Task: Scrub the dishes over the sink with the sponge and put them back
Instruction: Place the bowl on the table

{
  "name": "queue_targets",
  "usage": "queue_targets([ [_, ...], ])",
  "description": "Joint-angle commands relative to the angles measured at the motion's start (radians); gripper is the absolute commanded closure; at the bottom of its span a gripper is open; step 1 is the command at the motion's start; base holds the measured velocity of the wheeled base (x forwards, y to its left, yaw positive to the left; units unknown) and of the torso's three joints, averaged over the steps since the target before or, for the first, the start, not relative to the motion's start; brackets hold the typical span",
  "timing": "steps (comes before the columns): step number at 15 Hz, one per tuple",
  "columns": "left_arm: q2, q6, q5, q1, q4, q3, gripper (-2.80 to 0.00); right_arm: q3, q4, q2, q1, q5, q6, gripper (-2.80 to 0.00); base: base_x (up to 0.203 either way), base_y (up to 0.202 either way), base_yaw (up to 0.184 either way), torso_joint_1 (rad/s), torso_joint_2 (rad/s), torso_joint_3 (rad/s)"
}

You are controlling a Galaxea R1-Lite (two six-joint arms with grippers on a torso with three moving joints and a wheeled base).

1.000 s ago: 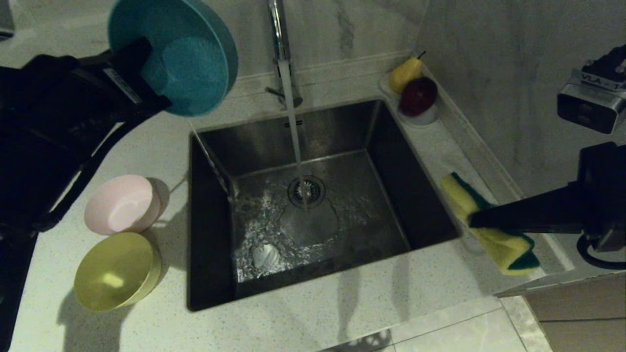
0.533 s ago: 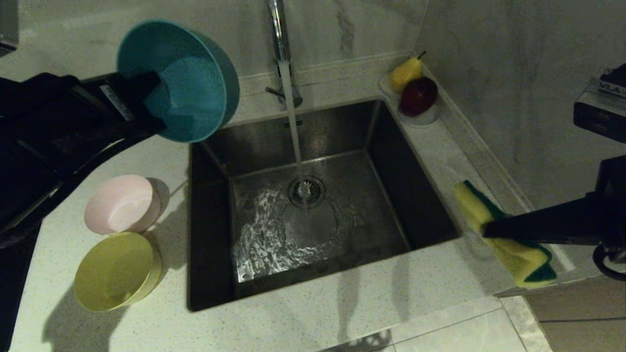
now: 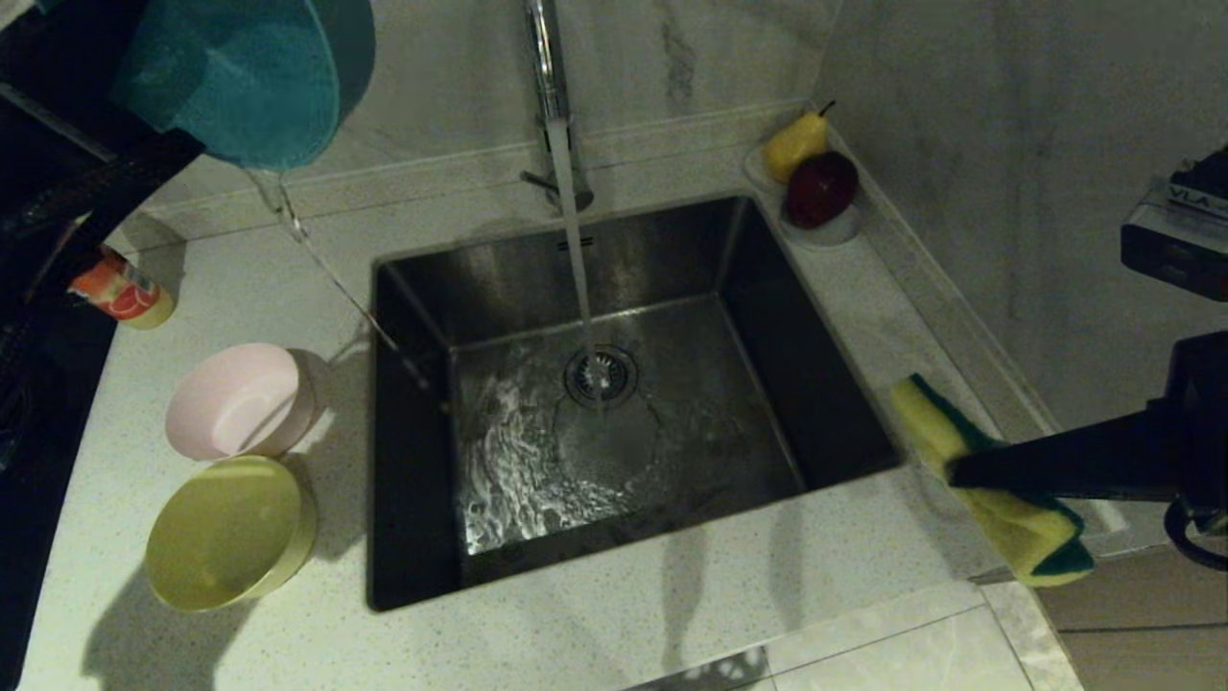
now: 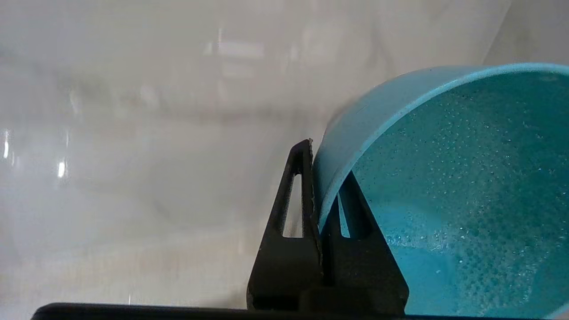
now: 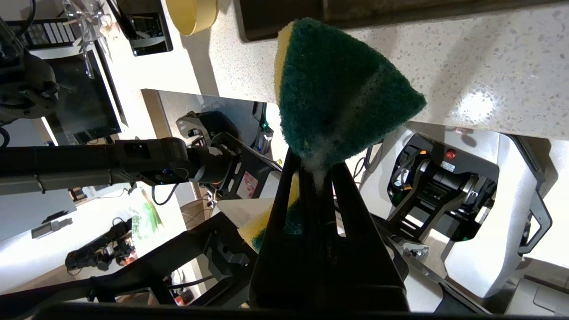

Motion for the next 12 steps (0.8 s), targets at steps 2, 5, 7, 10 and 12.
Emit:
queue_targets([
  [2,0.006,0.010,-0.034,0.000,-0.041,0.021,0.00,0.009,0.000,0.041,-0.002,0.029,0.000,0.00,0.000,0.000,0.000,0.000,0.00,0.000],
  [5,0.003,-0.008,-0.023,0.001,-0.025,0.027,0.00,0.014,-0.026,0.043,-0.003,0.033,0.000,0.00,0.000,0.000,0.000,0.000,0.00,0.000],
  [7,0.004,-0.008,0.008,0.002,0.109,0.029,0.00,0.012,-0.026,0.027,-0.003,0.033,0.002,0.00,0.000,0.000,0.000,0.000,0.00,0.000],
  [10,-0.022,-0.088,0.056,0.007,0.522,0.008,0.00,0.013,-0.027,0.009,-0.019,0.028,-0.003,0.00,0.000,0.000,0.000,0.000,0.00,0.000],
  [12,-0.056,-0.195,0.065,0.011,0.821,-0.026,0.00,-0.004,-0.028,0.021,-0.072,0.032,-0.007,0.00,0.000,0.000,0.000,0.000,0.00,0.000],
])
